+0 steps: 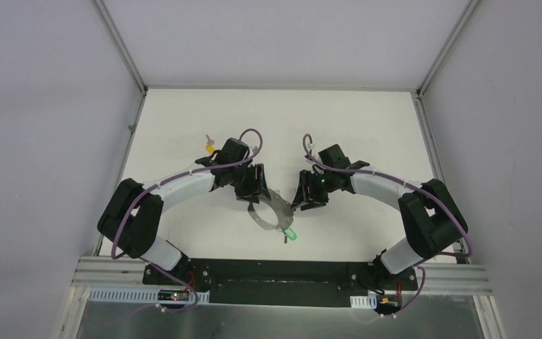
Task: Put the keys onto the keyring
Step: Pick up the keyring from the center of the board.
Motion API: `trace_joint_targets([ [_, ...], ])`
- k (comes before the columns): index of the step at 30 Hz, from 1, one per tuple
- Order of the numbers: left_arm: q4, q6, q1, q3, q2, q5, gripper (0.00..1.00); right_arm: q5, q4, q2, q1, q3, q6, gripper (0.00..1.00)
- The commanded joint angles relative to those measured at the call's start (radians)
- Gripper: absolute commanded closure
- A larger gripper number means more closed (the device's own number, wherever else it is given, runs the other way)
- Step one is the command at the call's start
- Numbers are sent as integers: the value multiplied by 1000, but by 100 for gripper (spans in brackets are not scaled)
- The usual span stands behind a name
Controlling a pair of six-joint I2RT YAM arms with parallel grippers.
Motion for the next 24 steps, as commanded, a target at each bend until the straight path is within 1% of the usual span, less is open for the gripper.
trace_joint_targets([
  [1, 73, 67, -43, 72, 76, 169, 50, -45, -24, 5, 0, 33, -44, 54],
  [4, 95, 93, -116, 99, 98, 160, 50, -65, -14, -15, -16, 4, -31, 55],
  [7, 97, 117, -169, 127, 125, 135, 50, -92, 1, -49, -60, -37, -12, 58],
  [8, 97, 125, -180, 133, 135, 128, 52, -102, 4, -64, -78, -54, -7, 59],
  [10, 92, 141, -198, 154, 160, 118, 60, -115, 3, -97, -111, -87, -3, 61],
  [14, 34, 158, -213, 197, 213, 69, 66, -124, -21, -159, -160, -125, -6, 64],
  [20, -15, 159, -224, 241, 256, 43, 66, -121, -42, -212, -195, -153, -7, 66],
  [24, -15, 137, -224, 229, 217, -28, 63, -117, -40, -206, -197, -144, -12, 66],
])
